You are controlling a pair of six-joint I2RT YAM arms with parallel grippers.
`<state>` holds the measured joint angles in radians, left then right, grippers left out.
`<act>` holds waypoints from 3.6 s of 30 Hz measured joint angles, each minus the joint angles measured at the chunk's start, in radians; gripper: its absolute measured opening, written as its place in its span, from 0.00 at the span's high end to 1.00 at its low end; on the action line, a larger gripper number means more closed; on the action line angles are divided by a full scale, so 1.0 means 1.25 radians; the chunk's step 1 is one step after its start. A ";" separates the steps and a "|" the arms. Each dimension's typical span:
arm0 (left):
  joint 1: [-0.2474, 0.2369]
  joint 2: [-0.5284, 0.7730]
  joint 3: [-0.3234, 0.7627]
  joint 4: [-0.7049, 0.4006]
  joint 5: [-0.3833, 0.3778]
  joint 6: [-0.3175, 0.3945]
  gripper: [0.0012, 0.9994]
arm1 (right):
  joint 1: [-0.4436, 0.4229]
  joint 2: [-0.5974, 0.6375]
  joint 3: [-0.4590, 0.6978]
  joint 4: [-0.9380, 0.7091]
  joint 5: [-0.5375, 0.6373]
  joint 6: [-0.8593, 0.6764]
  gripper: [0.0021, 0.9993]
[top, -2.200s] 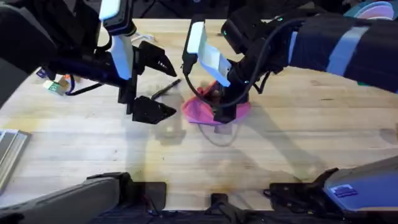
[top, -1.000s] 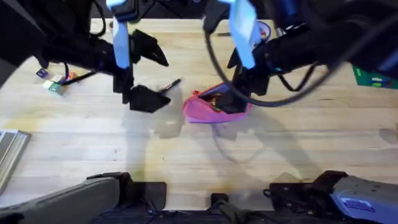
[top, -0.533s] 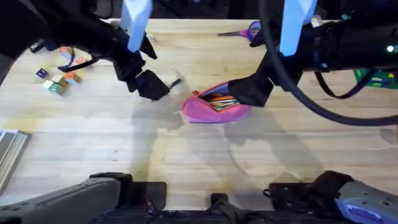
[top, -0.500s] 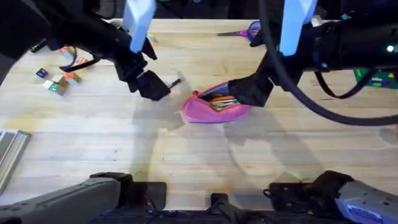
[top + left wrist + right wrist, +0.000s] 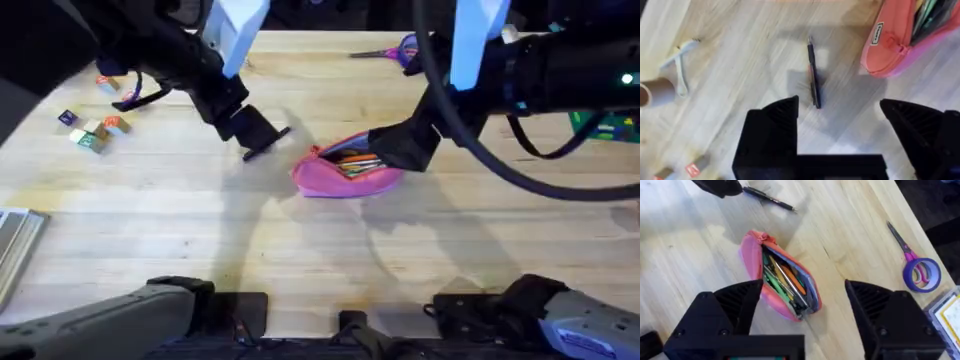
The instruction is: Unzip the bag, pick up the pens from the table one at a time and place them inside, then zip the bag closed.
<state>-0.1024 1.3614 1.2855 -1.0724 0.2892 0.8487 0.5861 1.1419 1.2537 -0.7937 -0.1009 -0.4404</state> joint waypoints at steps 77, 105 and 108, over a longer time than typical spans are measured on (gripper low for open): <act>-0.057 0.418 0.019 0.158 -0.184 -0.231 0.96 | 0.000 -0.006 0.000 0.003 0.000 0.000 0.00; -0.245 0.437 0.427 -0.110 -0.184 -0.274 0.96 | 0.000 -0.228 0.000 -0.095 0.000 0.005 0.00; -0.267 0.424 0.427 -0.113 -0.184 -0.279 0.96 | 0.000 -0.232 0.000 -0.102 0.003 0.006 0.00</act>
<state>-0.4360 1.8920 1.8194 -1.2136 0.0593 0.5001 0.5861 0.8516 1.2541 -0.9211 -0.0967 -0.4332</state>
